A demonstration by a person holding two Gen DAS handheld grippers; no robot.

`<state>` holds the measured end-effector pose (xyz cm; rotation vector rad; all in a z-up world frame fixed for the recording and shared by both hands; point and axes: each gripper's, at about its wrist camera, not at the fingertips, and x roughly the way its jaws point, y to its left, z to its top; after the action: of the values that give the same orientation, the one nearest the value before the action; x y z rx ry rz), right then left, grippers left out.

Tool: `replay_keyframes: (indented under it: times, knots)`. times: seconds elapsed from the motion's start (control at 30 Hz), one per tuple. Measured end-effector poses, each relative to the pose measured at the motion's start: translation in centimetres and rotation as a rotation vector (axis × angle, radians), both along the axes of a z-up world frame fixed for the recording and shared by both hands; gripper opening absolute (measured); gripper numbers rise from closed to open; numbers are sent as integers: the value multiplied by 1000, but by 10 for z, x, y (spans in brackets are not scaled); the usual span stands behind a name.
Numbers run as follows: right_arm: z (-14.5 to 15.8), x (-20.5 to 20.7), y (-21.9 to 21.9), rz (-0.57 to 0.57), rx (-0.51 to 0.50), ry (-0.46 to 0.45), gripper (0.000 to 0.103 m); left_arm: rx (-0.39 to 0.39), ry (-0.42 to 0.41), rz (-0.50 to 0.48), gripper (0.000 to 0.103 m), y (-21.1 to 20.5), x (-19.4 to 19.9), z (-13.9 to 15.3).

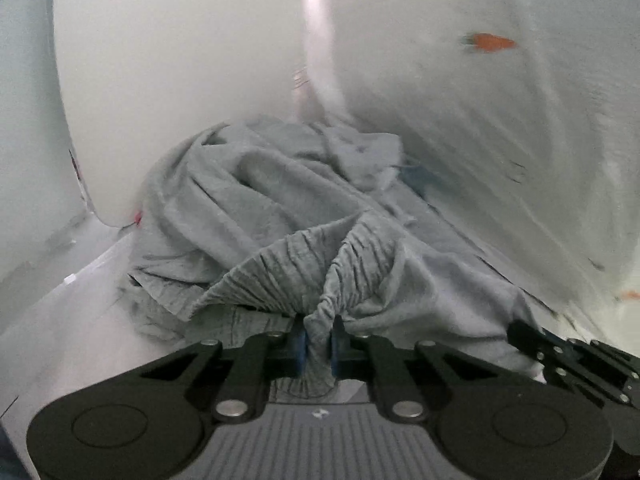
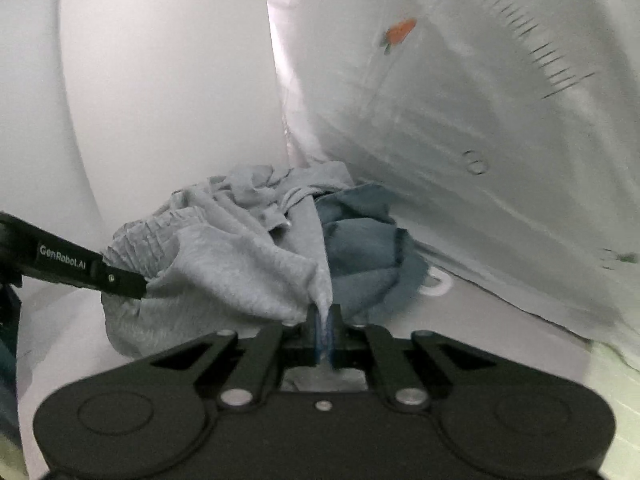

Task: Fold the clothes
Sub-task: 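Grasp the grey sweatpants waistband with the left gripper while the right gripper grasps it too, then lift the grey sweatpants with both grippers and carry them onto the green grid mat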

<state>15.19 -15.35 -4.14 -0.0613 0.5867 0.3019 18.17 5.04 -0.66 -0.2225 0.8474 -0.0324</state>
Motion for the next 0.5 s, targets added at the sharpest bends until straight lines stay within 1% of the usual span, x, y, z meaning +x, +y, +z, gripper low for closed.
replay_keyframes:
  times: [0.13, 0.27, 0.4, 0.47, 0.5]
  knots:
    - [18, -59, -20, -33, -8, -61, 2, -5, -49, -48, 10, -35, -65, 29]
    - [32, -107, -56, -97, -32, -110, 2, -63, -78, -122, 10, -73, -117, 49]
    - [40, -150, -122, -229, -8, -115, 2, -123, -70, -237, 10, -134, -162, 52]
    - [39, -174, -158, -314, -17, -108, 2, -153, -38, -293, 11, -166, -182, 45]
    - [37, -185, -175, -366, -28, -100, 2, -168, -16, -319, 13, -182, -190, 40]
